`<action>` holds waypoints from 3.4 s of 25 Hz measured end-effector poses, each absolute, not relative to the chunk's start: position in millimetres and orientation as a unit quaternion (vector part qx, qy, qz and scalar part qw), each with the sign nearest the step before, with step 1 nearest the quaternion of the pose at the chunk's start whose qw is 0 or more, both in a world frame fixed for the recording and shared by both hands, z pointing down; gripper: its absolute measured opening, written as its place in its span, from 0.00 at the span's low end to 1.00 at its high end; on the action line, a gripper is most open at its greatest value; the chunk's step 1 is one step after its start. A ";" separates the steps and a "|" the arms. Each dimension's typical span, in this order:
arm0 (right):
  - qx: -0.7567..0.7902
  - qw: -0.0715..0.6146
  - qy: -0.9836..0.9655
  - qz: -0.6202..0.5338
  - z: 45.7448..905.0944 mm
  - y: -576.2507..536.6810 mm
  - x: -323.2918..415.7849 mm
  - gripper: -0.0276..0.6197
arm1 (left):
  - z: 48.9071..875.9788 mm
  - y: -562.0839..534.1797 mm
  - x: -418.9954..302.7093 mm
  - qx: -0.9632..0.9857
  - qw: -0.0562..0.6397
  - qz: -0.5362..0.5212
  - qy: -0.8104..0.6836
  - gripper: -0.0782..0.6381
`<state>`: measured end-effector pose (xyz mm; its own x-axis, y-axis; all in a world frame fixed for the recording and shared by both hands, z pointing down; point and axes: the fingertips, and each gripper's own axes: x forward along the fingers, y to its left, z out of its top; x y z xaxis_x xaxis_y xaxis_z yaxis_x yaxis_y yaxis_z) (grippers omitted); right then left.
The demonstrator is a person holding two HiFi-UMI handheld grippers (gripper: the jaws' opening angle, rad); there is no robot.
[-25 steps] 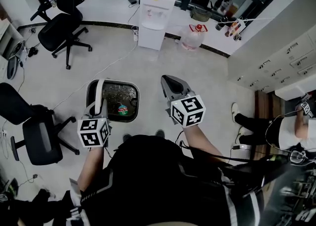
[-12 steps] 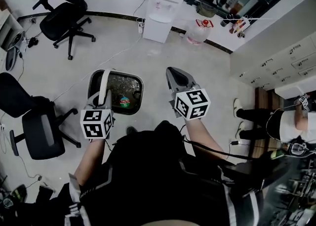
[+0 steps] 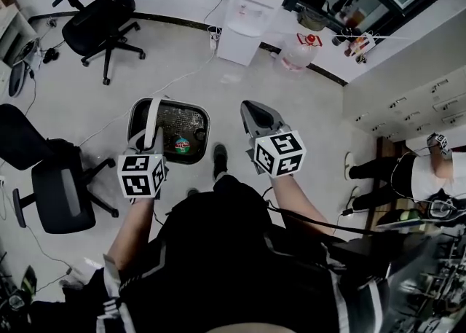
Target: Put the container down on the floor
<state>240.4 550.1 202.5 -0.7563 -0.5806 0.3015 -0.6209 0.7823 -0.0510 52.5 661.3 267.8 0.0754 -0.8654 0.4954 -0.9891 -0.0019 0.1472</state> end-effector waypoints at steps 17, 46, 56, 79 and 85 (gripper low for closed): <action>0.297 0.130 -0.943 0.077 206.6 392.1 225.5 0.06 | 260.2 520.5 29.1 0.667 0.243 0.153 -0.687 0.12; 0.284 0.118 -0.946 0.101 224.8 229.4 239.4 0.06 | 258.5 351.2 46.2 0.669 0.245 0.164 -0.682 0.12; 0.296 0.132 -0.943 0.082 222.8 172.0 176.3 0.06 | 277.2 282.7 -1.4 0.702 0.246 0.163 -0.649 0.12; 0.338 0.187 -0.917 0.098 247.3 44.4 26.8 0.06 | 315.8 121.7 -141.3 0.772 0.226 0.227 -0.548 0.12; 0.341 0.200 -0.913 0.101 254.1 31.8 8.5 0.06 | 324.1 95.3 -165.2 0.783 0.220 0.235 -0.532 0.12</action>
